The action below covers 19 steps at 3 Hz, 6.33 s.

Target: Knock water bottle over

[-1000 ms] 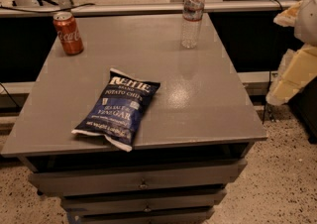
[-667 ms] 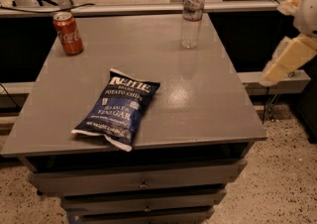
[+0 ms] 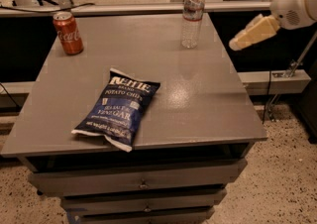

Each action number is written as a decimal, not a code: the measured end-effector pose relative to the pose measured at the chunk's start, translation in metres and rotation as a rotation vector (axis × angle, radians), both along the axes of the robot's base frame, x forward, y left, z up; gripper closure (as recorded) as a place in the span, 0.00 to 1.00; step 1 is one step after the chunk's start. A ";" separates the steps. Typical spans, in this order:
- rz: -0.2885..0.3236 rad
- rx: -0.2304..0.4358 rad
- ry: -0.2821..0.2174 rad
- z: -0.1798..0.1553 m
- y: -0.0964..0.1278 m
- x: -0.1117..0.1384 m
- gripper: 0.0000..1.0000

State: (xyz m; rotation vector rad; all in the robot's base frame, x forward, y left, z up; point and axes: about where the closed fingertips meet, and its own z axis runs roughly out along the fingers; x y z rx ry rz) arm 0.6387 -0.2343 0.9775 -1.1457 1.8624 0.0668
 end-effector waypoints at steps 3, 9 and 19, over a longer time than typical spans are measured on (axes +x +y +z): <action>0.138 0.495 -0.058 -0.058 0.091 0.139 0.00; 0.411 0.089 0.178 -0.049 0.140 0.065 1.00; 0.592 -0.594 0.477 -0.137 0.098 -0.035 0.00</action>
Offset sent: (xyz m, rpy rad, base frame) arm 0.1639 0.1010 -0.0639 0.5998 -0.0648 0.1608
